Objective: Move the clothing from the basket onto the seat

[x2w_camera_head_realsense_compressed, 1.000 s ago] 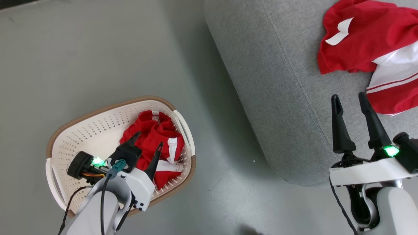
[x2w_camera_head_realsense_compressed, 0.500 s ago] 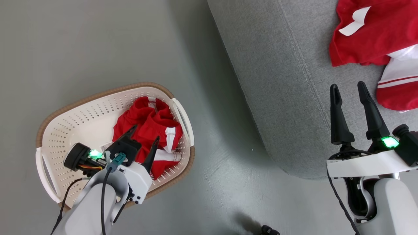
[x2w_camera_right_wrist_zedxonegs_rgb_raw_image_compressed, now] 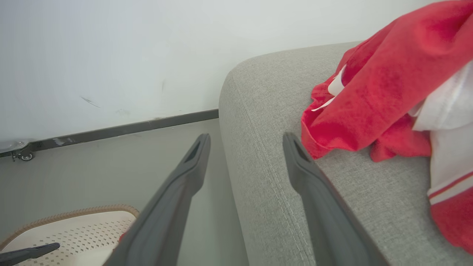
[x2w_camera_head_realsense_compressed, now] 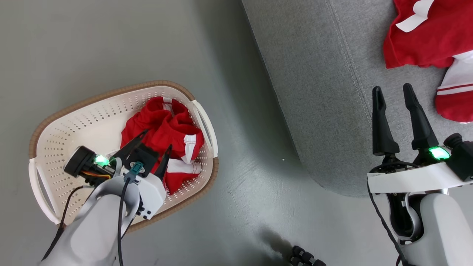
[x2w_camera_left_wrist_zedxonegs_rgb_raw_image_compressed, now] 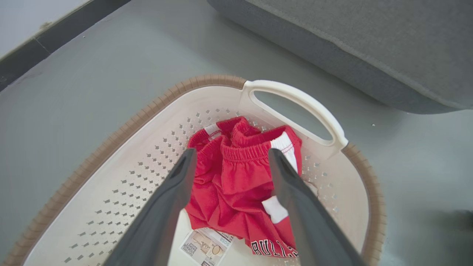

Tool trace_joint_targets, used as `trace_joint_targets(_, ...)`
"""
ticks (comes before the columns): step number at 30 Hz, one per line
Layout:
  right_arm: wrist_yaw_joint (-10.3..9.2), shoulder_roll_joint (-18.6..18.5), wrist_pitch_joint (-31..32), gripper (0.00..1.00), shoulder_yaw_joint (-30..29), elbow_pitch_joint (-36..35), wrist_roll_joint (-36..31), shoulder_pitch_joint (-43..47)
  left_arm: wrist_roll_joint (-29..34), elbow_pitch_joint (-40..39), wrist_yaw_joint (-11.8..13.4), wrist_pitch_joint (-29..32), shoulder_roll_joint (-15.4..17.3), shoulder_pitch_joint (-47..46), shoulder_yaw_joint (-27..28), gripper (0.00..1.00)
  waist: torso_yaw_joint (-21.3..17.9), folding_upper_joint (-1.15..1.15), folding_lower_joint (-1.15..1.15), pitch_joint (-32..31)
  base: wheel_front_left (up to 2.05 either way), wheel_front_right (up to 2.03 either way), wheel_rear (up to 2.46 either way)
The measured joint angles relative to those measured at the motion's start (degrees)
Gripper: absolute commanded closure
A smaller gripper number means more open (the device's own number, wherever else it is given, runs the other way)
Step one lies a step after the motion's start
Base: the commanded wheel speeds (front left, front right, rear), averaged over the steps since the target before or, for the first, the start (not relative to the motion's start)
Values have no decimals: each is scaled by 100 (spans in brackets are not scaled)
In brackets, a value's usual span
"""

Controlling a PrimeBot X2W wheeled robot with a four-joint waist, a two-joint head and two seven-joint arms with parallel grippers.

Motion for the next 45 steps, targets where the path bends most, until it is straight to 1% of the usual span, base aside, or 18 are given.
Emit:
trace_joint_targets(11, 0, 0, -118, 0, 108, 132, 166, -156, 258, 285, 4, 174, 31, -300, -229, 0, -84, 0, 0, 232, 0, 0, 0)
trace_joint_targets(16, 0, 0, -177, 0, 168, 227, 224, -229, 383, 412, -2, 265, 14, -433, -350, 0, -146, 0, 0, 329, 0, 0, 0)
trace_joint_targets(18, 0, 1, -179, 0, 196, 252, 249, -230, 409, 454, -54, 267, 16, -505, -388, 0, -167, 0, 0, 357, 0, 0, 0)
trace_joint_targets(24, 0, 1, -244, 0, 272, 337, 291, -250, 537, 545, -53, 318, -29, -631, -510, 0, -228, 0, 0, 418, 0, 0, 0)
trace_joint_targets(35, 0, 1, -296, 0, 335, 444, 305, -361, 550, 895, -53, 546, -78, -737, -571, 0, -312, 0, 0, 513, 0, 0, 0)
trace_joint_targets(45, 0, 1, -352, 0, 298, 527, 301, -440, 550, 1200, -24, 722, -163, -747, -565, 0, -273, 0, 0, 586, 0, 0, 0)
